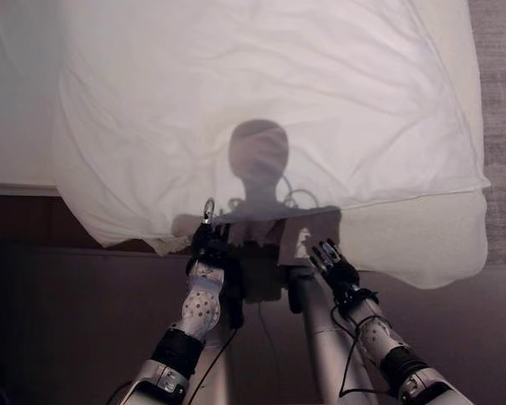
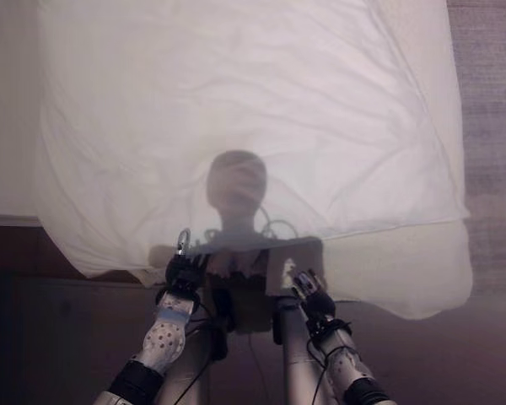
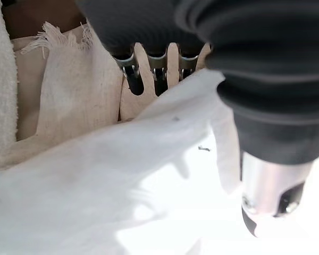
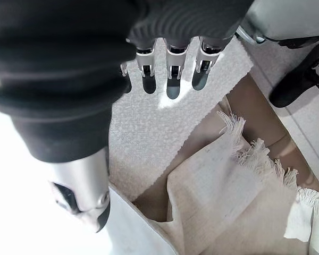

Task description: Make the bed

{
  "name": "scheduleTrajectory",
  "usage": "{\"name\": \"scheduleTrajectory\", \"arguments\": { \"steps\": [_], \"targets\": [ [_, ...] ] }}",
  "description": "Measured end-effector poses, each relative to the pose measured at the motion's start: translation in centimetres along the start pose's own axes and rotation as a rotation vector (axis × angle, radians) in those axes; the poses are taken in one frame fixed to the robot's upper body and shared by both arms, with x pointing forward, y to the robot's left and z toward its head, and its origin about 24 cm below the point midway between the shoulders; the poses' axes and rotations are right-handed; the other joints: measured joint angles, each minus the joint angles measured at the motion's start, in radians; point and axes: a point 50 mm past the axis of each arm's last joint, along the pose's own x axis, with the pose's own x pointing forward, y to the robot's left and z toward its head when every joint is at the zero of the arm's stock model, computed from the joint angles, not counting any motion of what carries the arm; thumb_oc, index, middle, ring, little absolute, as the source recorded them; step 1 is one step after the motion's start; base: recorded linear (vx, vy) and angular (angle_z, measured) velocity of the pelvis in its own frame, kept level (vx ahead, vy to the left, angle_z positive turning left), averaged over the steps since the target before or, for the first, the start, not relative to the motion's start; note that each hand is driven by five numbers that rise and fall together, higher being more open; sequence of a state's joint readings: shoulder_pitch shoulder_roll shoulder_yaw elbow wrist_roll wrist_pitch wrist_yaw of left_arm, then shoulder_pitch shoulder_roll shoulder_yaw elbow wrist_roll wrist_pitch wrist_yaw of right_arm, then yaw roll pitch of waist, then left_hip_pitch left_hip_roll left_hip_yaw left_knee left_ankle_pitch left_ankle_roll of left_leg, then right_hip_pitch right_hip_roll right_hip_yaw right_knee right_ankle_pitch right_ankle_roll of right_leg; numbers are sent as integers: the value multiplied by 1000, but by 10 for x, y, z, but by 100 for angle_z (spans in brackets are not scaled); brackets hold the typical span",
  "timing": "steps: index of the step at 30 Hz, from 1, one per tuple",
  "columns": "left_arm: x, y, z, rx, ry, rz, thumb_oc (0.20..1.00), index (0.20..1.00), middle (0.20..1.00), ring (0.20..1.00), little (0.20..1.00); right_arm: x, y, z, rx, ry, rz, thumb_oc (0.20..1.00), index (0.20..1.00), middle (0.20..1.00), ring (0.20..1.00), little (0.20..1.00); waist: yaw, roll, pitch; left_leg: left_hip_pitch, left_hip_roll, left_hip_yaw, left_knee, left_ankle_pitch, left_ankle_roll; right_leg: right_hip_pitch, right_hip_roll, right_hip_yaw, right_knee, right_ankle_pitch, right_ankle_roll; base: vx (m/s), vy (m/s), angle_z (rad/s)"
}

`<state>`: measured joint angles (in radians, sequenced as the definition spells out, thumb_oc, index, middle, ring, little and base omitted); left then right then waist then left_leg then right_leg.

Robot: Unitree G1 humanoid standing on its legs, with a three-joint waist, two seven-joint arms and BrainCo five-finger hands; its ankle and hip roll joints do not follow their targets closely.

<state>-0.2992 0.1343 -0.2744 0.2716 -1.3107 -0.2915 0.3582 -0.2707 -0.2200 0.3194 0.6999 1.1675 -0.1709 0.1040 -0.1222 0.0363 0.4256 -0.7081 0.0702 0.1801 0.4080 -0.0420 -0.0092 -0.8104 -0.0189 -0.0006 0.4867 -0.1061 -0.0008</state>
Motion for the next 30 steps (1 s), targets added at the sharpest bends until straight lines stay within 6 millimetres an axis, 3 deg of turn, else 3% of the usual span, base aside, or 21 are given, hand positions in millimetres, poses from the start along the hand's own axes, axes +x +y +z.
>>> {"name": "scheduleTrajectory", "arguments": {
  "steps": [12,19,20,21,22,23,30],
  "targets": [
    [12,-19,-3,-81,-25,-49,1000,1000,1000,1000,1000,0,0,-1,7,-3,-1,1000,1000,1000,1000,1000,-5,-1,0,4,0,2,4,-2,5,1,1,6,6,0,1,0,0,0],
    [21,-29,-1,-117,-51,-109,1000,1000,1000,1000,1000,-1,2,-10,2,22,18,1000,1000,1000,1000,1000,-37,-5,1,8,2,9,4,-3,4,4,5,16,1,4,6,-1,-6,-3],
    [22,-30,-1,-120,-53,-119,878,878,878,878,878,-1,2,-10,0,22,19,1000,1000,1000,1000,1000,-38,-5,1,8,2,9,4,-3,4,4,6,16,0,5,7,-1,-12,-4],
    [22,-31,0,-122,-58,-131,551,551,551,551,551,-2,3,-11,-4,25,22,1000,1000,1000,1000,1000,-40,-6,1,7,4,8,4,-3,4,4,8,16,-1,5,8,0,0,0],
    [22,-31,0,-122,-59,-136,404,404,404,404,404,-2,3,-12,-4,25,22,1000,1000,1000,1000,1000,-40,-7,1,7,4,8,4,-3,4,4,9,16,-2,5,8,0,0,0],
    [22,-30,0,-121,-59,-139,200,200,200,200,200,-2,3,-12,-3,22,23,1000,1000,1000,1000,1000,-40,-8,0,6,5,8,4,-4,3,4,10,16,-3,5,8,0,0,0],
    [19,-25,3,-118,-70,-147,200,200,200,200,200,-2,7,-15,13,21,31,1000,1000,1000,1000,1000,-34,-20,-7,3,9,7,5,-6,-3,2,14,15,-5,5,8,0,0,0]
  ]
}}
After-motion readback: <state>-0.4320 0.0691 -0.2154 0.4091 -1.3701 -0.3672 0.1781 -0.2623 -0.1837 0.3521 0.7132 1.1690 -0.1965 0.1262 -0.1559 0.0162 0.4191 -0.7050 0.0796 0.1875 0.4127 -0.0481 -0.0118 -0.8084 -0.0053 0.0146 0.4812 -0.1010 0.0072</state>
